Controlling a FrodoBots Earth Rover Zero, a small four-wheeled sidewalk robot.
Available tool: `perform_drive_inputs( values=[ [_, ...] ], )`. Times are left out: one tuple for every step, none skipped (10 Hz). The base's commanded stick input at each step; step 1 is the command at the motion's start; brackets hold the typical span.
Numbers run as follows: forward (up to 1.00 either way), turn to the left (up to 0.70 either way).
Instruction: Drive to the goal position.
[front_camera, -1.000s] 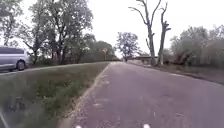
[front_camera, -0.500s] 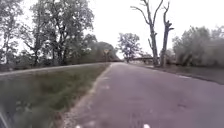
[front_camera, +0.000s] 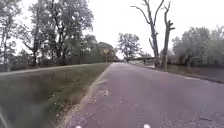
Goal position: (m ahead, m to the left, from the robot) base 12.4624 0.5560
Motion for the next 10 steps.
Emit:
perform_drive_inputs(
  values=[
    [1.0,0.0],
    [1.0,0.0],
    [1.0,0.0],
    [1.0,0.0],
    [1.0,0.0],
    [1.0,0.0],
    [1.0,0.0],
    [1.0,0.0],
    [1.0,0.0],
    [1.0,0.0]
  ],
)
